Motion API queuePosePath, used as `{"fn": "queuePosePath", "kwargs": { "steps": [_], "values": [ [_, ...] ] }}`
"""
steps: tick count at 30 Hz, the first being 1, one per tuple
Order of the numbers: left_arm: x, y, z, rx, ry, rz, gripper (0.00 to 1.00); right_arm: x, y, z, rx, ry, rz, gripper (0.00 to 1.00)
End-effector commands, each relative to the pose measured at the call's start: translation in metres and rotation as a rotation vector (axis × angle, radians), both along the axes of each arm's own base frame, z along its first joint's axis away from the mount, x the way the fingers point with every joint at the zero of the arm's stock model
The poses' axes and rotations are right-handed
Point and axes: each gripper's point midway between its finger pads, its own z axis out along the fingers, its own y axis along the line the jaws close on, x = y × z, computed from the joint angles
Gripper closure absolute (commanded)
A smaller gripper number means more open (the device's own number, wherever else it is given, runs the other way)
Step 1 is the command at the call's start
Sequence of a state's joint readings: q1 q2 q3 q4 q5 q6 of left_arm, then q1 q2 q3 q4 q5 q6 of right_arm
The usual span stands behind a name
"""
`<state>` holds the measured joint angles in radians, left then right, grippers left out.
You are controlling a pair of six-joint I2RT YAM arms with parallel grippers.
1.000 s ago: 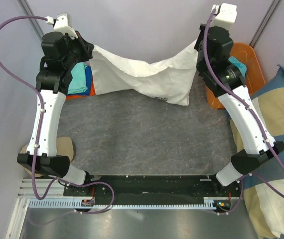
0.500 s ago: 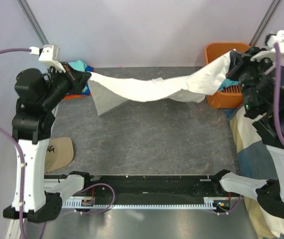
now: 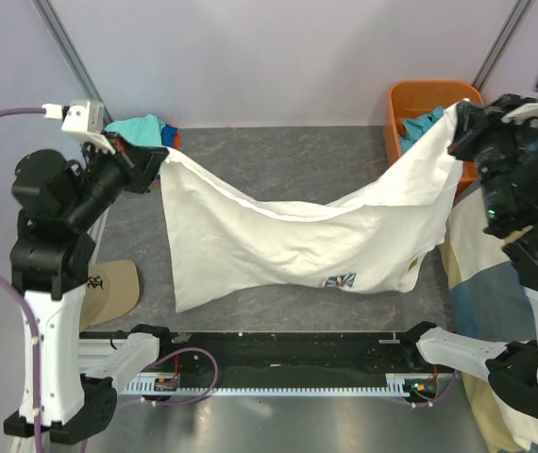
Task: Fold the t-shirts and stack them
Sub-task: Flatten the tshirt out
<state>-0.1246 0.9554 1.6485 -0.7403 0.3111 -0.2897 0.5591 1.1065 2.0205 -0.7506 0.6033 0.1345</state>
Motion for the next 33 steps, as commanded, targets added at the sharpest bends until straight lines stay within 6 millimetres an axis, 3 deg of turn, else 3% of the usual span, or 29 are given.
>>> {"fn": "queuePosePath", "kwargs": {
  "steps": [1, 2, 4, 5, 7, 8, 9, 11, 12, 20, 24, 27, 29, 30, 31, 33],
  "values": [
    [0.091, 0.003, -0.031, 0.03, 0.038, 0.075, 0.98, 0.069, 0.027, -0.046, -0.071, 0.088, -0.084, 1.0],
    [0.11, 0.003, -0.037, 0.033, 0.041, 0.087, 0.98, 0.096, 0.041, -0.063, -0.098, 0.124, -0.09, 1.0],
    [0.147, 0.002, -0.061, 0.058, 0.103, 0.105, 0.98, 0.125, 0.046, -0.08, -0.116, 0.158, -0.1, 1.0],
    [0.159, 0.003, -0.061, 0.057, 0.089, 0.112, 0.98, 0.146, 0.054, -0.089, -0.117, 0.16, -0.1, 1.0],
    [0.178, 0.003, -0.062, 0.06, 0.087, 0.118, 0.98, 0.166, 0.052, -0.093, -0.114, 0.153, -0.111, 1.0],
    [0.193, 0.004, -0.074, 0.062, 0.116, 0.119, 0.98, 0.183, 0.056, -0.102, -0.123, 0.169, -0.115, 1.0],
    [0.199, 0.005, -0.064, 0.057, 0.099, 0.122, 0.98, 0.186, 0.051, -0.088, -0.109, 0.144, -0.126, 1.0],
    [0.21, 0.004, -0.066, 0.051, 0.106, 0.111, 0.98, 0.195, 0.056, -0.087, -0.124, 0.143, -0.123, 1.0],
    [0.211, 0.003, -0.057, 0.046, 0.09, 0.109, 0.98, 0.195, 0.055, -0.074, -0.113, 0.117, -0.122, 1.0],
    [0.21, 0.009, -0.022, 0.034, 0.028, 0.115, 0.98, 0.197, 0.053, -0.042, -0.147, 0.058, -0.123, 1.0],
    [0.2, 0.012, -0.001, 0.027, -0.011, 0.123, 0.98, 0.187, 0.049, -0.017, -0.124, 0.004, -0.125, 1.0],
    [0.189, 0.011, 0.001, 0.022, -0.007, 0.119, 0.98, 0.181, 0.048, -0.016, -0.123, 0.004, -0.111, 1.0],
    [0.172, 0.009, 0.004, 0.016, -0.009, 0.094, 0.98, 0.168, 0.046, -0.017, -0.116, 0.013, -0.093, 1.0],
    [0.165, 0.008, -0.002, 0.014, 0.006, 0.091, 0.98, 0.167, 0.047, -0.028, -0.118, 0.038, -0.086, 1.0],
    [0.147, 0.01, 0.009, 0.011, -0.025, 0.092, 0.98, 0.146, 0.038, -0.015, -0.099, 0.006, -0.084, 1.0],
    [0.124, 0.011, 0.016, 0.014, -0.037, 0.088, 0.98, 0.129, 0.03, -0.014, -0.093, 0.001, -0.085, 1.0]
  ]
}}
